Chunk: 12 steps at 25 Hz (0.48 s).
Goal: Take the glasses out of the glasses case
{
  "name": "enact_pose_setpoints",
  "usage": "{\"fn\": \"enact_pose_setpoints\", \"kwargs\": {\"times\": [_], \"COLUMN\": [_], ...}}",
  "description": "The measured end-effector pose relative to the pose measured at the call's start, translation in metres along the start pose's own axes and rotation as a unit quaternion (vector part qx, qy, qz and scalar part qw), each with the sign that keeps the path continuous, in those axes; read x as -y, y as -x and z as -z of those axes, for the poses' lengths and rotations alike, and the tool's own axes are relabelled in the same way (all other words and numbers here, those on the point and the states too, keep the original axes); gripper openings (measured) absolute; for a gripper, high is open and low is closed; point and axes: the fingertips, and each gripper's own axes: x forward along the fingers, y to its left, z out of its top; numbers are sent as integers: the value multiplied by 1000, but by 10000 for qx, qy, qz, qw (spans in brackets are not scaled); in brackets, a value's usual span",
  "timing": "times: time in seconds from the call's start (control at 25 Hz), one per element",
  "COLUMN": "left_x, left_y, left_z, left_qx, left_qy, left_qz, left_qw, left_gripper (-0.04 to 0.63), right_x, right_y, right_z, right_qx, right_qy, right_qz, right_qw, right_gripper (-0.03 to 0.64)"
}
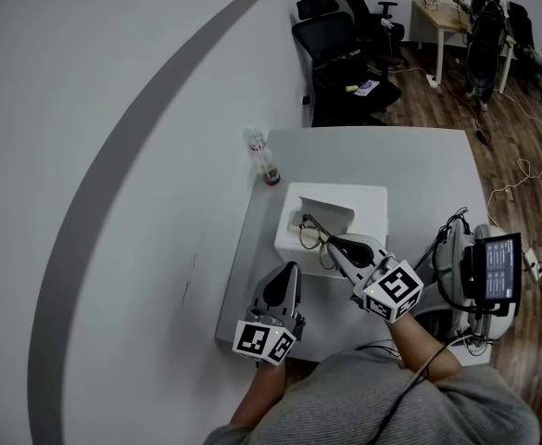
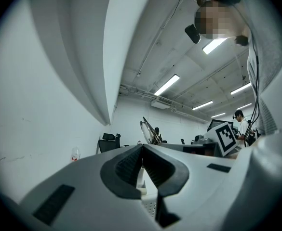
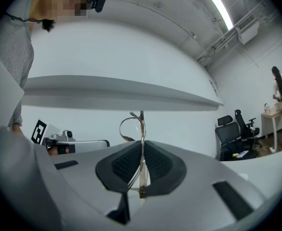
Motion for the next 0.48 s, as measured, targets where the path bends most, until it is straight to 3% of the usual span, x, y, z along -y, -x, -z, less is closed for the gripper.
{"fn": "enact_pose_setpoints", "kwargs": {"times": [0.48], "left_x": [-1], "left_y": [-2], "left_z": [2], "left_qx": [-4], "left_qy": [40], "left_qz": [0], "left_qw": [10000], "left_gripper": [12], "right_x": [4], "right_y": [-1], "right_z": [2], "right_qx": [-64], "right_qy": [9], "right_qz": [84], "right_qw": [9999], "right_gripper": [25]}}
